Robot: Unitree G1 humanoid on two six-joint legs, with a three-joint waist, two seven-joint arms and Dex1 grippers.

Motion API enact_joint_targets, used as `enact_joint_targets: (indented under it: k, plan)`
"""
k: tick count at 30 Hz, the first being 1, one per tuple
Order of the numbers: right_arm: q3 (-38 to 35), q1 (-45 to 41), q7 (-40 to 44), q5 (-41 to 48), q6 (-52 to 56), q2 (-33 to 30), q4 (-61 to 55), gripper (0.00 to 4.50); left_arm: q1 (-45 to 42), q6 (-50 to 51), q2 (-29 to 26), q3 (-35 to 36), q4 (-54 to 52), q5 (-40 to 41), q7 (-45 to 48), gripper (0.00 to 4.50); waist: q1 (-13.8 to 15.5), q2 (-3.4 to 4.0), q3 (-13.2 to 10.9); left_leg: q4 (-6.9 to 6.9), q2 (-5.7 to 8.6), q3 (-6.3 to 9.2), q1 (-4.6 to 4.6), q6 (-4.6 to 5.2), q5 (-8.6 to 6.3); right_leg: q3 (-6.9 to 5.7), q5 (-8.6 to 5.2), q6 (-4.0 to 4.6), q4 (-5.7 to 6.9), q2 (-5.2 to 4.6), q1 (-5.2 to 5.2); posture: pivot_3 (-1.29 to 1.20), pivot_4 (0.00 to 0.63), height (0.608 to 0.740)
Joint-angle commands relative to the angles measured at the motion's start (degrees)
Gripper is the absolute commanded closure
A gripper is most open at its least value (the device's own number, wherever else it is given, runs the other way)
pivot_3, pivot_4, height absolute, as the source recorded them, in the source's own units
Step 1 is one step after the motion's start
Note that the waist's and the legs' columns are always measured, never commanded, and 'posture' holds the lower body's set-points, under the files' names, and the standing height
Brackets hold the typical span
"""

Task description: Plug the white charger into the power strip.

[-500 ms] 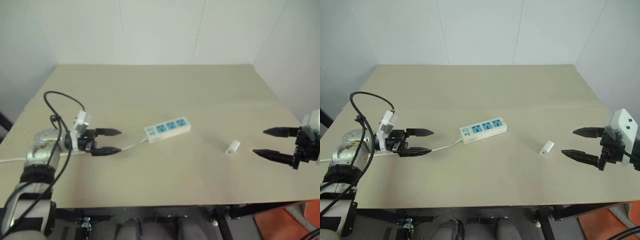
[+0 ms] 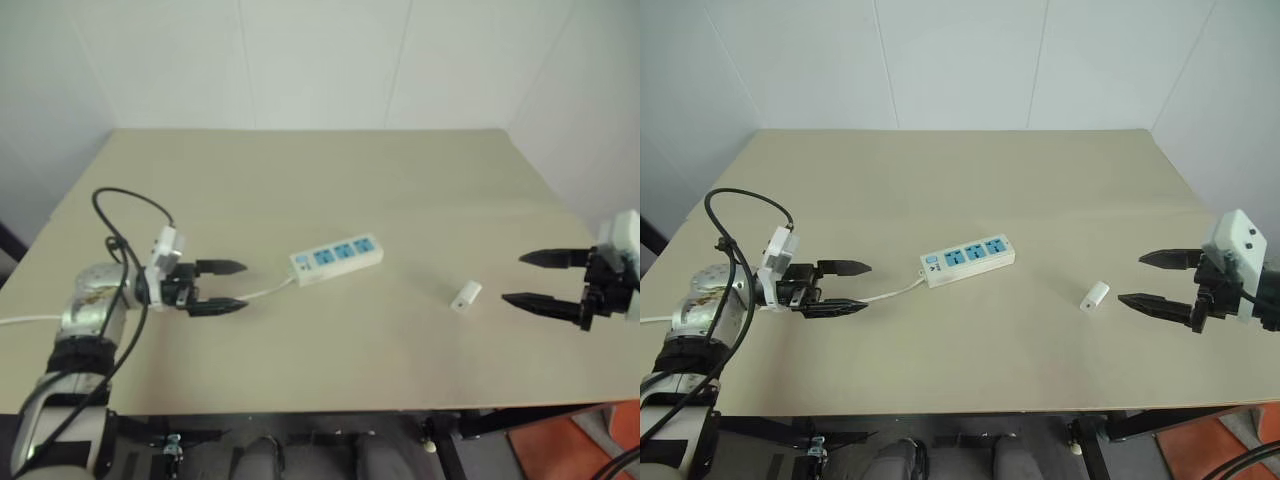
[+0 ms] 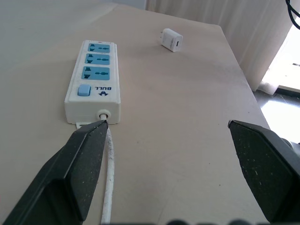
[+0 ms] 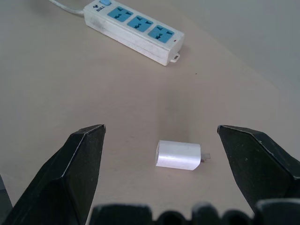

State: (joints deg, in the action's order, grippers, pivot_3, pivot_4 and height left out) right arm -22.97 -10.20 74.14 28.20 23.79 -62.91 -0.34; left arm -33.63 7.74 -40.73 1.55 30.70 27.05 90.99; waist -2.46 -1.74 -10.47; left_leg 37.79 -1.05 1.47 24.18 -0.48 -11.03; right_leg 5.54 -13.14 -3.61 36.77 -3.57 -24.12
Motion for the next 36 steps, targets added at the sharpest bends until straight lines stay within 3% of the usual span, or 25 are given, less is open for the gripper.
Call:
enact_joint_targets:
  k: [1, 15, 21, 24, 36]
  plan:
    - [-1.4, 0.3, -0.7, 0.3, -0.8, -0.1, -1.1, 0.0, 0.4, -2.1, 0.9, 1.4, -1.1, -0.6, -1.0, 0.03, 0.0, 0.0, 0.0, 0.0, 0.0, 0.0, 0.0, 0.0, 0.0, 0.0, 0.0, 0.0, 0.0, 0.0, 0.0, 0.0, 0.15, 0.74]
    - [1.0, 2.5, -10.0, 2.9, 4.3, 6.3, -15.8, 0.0, -11.2, -20.7, 12.1, -3.3, 24.1, -16.1, -12.3, 0.03, 0.2, -0.02, 0.0, 0.04, 0.04, 0.02, 0.02, 0.0, 0.0, 0.0, 0.02, -0.01, -0.01, 0.0, 0.03, 0.0, 0.15, 0.74]
    - [4.1, 2.7, -15.7, 3.9, 7.4, 9.5, -23.5, 0.0, -14.3, -17.8, 13.0, -5.9, 28.3, -21.1, -13.5, 0.03, 0.2, -0.03, 0.0, 0.04, 0.06, 0.04, 0.04, 0.0, 0.0, 0.0, 0.03, -0.02, 0.01, 0.0, 0.02, 0.0, 0.15, 0.74]
    - [6.7, 2.1, -18.8, 3.9, 8.8, 11.7, -26.2, 0.0, -14.5, -15.6, 12.9, -7.6, 28.7, -23.7, -14.4, 0.62, 0.1, -0.08, 0.1, 0.04, 0.06, 0.05, 0.02, 0.0, 0.0, 0.0, 0.02, -0.04, 0.01, 0.0, 0.04, 0.0, 0.15, 0.74]
    - [12.0, 0.6, -23.1, 3.2, 9.6, 13.6, -27.3, 0.0, -13.4, -9.0, 13.6, -10.4, 24.9, -26.3, -16.1, 4.48, 0.1, -0.14, 0.4, 0.04, 0.06, 0.05, -0.03, 0.0, 0.0, 0.0, 0.01, -0.05, 0.02, 0.0, 0.1, 0.0, 0.15, 0.74]
